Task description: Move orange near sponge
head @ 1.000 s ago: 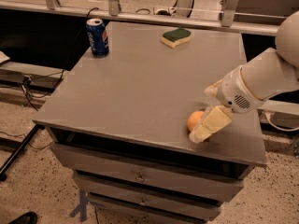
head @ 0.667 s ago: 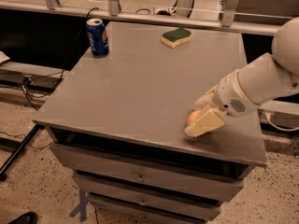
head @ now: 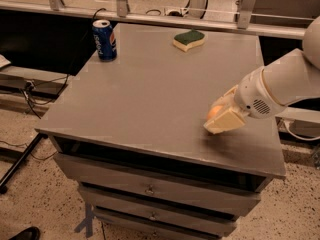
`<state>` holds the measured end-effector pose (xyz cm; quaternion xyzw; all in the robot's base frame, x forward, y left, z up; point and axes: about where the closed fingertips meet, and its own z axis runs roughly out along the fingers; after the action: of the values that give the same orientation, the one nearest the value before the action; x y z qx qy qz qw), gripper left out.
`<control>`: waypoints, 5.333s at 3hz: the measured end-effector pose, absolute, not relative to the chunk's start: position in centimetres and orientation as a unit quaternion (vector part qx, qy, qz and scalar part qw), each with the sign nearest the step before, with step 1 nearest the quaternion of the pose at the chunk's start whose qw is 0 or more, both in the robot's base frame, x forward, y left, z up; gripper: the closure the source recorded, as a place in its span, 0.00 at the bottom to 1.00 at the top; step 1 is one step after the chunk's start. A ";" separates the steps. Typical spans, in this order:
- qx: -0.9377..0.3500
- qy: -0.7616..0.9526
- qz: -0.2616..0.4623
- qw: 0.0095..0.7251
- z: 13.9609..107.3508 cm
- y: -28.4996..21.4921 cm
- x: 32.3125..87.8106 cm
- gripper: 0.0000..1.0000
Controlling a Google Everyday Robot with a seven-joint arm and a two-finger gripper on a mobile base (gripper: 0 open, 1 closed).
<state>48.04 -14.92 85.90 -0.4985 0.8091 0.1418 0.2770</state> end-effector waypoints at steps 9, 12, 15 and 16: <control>-0.332 0.791 0.095 0.505 89.3 -18.6 81.0 1.00; -0.317 0.799 0.143 0.490 86.3 -16.9 83.7 0.37; -0.321 0.798 0.151 0.487 86.2 -16.1 84.2 0.00; -0.335 0.781 0.150 0.506 88.3 -17.2 81.7 0.00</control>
Offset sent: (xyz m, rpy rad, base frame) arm 0.0110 -0.0195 0.0300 -0.0344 -0.0785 -0.0178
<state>81.70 -17.22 88.34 -0.3345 0.7809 0.1501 0.5057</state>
